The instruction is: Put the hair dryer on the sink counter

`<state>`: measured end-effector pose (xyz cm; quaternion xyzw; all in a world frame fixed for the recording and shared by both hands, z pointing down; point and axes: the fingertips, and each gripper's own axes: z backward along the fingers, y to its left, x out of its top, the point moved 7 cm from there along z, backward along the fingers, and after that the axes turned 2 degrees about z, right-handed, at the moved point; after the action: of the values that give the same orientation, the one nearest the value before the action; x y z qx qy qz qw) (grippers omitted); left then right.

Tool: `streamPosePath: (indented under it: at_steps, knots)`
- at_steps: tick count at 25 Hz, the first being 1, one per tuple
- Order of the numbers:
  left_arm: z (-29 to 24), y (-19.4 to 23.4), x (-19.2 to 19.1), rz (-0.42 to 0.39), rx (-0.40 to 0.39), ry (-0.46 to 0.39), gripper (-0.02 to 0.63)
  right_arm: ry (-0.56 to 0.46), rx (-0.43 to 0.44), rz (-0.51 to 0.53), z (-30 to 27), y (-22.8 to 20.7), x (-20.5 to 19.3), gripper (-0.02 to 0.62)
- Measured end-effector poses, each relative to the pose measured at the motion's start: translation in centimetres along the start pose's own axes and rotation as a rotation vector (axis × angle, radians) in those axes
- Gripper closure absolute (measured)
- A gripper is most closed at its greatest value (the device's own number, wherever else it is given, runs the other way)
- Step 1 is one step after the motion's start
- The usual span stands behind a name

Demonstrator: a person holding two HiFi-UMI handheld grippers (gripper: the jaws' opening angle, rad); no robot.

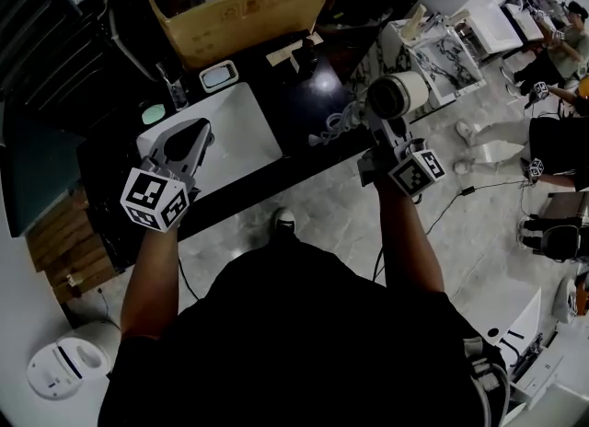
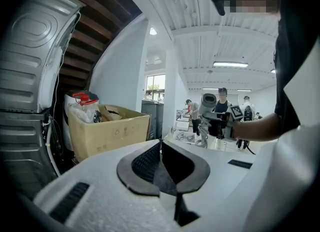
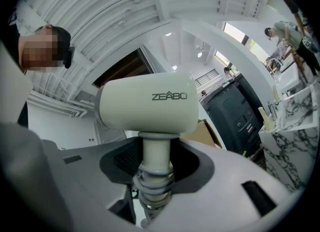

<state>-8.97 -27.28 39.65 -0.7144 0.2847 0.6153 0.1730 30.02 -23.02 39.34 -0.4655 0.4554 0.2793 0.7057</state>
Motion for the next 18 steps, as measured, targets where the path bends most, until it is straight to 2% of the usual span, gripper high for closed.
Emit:
streamPosePath:
  at_steps: [10,18]
  knots:
    - [-2.1,-0.3,-0.8,0.02,0.005,0.022,0.583,0.054,-0.005,-0.052,-0.4,-2.2,-1.3,0.429]
    - [-3.8,-0.4,-1.9,0.045,0.005,0.042,0.583,0.128,-0.024,-0.055,-0.1,-4.9,-4.3,0.43]
